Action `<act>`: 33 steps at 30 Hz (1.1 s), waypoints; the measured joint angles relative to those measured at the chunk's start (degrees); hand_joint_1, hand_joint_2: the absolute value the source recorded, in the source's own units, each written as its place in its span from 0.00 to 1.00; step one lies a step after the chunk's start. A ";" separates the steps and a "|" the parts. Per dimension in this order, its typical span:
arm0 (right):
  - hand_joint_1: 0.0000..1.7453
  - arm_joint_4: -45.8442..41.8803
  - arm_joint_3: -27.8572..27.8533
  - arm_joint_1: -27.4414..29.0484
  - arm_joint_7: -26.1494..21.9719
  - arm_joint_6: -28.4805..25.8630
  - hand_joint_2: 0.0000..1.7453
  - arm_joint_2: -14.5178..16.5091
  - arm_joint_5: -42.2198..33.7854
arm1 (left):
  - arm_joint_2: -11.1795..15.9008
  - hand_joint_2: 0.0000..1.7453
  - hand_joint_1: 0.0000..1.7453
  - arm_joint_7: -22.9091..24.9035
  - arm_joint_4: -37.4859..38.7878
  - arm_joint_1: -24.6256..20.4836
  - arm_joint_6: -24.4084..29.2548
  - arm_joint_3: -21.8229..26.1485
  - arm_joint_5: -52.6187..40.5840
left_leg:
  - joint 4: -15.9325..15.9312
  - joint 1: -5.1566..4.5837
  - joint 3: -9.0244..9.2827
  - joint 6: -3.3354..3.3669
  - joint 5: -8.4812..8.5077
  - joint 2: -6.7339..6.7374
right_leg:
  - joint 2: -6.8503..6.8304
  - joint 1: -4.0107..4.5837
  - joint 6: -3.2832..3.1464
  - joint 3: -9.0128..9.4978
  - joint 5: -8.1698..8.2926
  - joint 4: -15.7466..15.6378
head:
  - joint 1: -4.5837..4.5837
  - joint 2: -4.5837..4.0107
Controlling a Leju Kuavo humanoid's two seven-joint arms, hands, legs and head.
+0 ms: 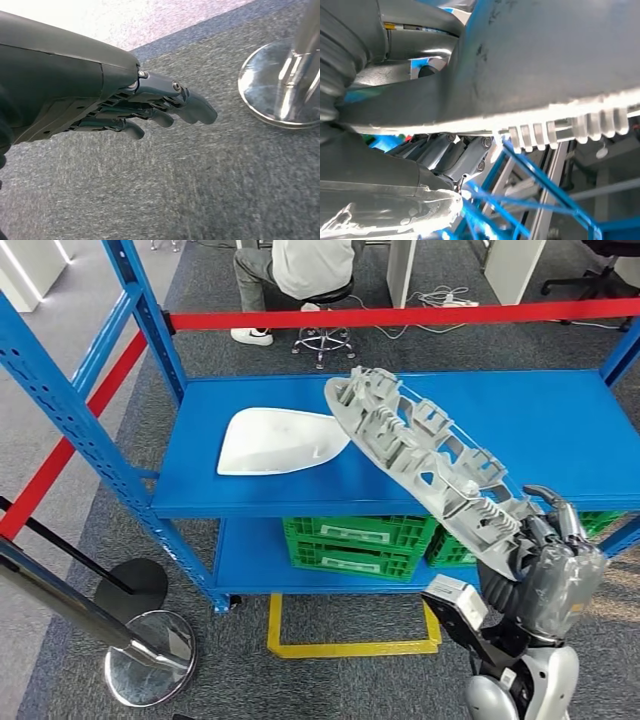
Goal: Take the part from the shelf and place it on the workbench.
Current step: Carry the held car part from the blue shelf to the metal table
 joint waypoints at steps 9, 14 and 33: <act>1.00 -5.29 -6.36 2.71 -4.77 -0.20 1.00 3.17 -0.34 | -0.43 1.00 0.00 -0.02 -0.02 -0.03 0.47 0.25 0.30 | -7.31 -0.33 0.65 3.52 3.22 0.37 | 0.40 -0.23 2.63 -3.94 -6.37 7.55 | 0.20 0.00; 1.00 -6.51 -7.87 3.34 -7.26 -0.20 1.00 3.97 -2.84 | -0.66 1.00 0.00 -0.09 -0.02 -0.03 0.26 0.34 0.39 | -7.12 -0.50 -3.98 3.31 6.77 0.46 | 0.39 -0.23 2.88 -1.00 -6.58 13.97 | 0.32 0.00; 1.00 -7.54 -9.50 3.78 -8.55 -0.21 1.00 5.51 -4.51 | -0.11 1.00 0.00 -0.34 -0.02 -0.03 -0.68 1.16 0.58 | -6.84 -0.87 4.31 1.97 0.95 0.18 | 0.04 0.55 0.01 0.72 0.43 -0.95 | -0.15 0.00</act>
